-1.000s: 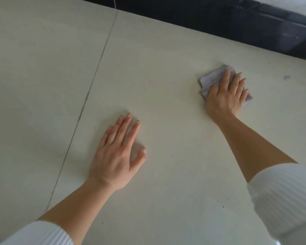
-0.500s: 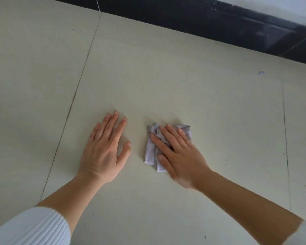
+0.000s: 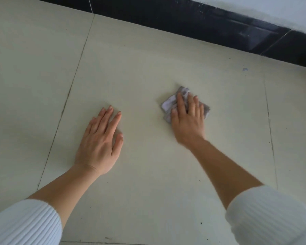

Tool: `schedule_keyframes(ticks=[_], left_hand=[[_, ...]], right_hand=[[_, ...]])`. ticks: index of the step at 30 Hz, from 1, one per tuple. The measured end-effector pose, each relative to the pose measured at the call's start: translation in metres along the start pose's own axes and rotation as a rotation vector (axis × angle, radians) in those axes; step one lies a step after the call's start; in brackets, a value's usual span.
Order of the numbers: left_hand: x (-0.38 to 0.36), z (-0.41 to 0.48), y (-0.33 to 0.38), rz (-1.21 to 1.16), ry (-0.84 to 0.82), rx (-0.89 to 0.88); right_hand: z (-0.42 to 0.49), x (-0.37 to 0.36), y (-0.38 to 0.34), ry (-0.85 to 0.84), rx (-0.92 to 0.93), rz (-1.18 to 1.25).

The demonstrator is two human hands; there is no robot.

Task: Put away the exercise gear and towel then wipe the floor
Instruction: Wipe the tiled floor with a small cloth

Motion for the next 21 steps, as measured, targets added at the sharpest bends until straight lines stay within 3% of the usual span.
schedule_keyframes(ticks=[6,11,15,19,21], left_hand=[[-0.004,0.002,-0.001,0.021,-0.025,-0.027],[-0.010,0.004,-0.007,0.010,-0.208,-0.047],[-0.011,-0.016,-0.014,0.011,-0.255,-0.039],[-0.004,-0.053,-0.035,0.080,-0.255,-0.028],[0.000,-0.067,-0.050,0.083,-0.279,0.030]], right_hand=[[-0.083,-0.026,-0.054,-0.124,0.207,0.015],[-0.169,-0.041,-0.072,-0.135,0.322,-0.053],[-0.231,-0.052,-0.068,-0.215,0.473,-0.106],[-0.219,-0.045,-0.040,-0.308,0.683,-0.234],[-0.184,-0.038,-0.022,-0.280,0.600,-0.259]])
Point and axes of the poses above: each hand's wrist, its own z-axis towards the middle knuckle, its own x-axis out of the back of the hand, y = z × x, the point moved 7 cm from there along z, towards the middle knuckle, and after that the axes turned 9 degrees about x, right-handed, at the moved point
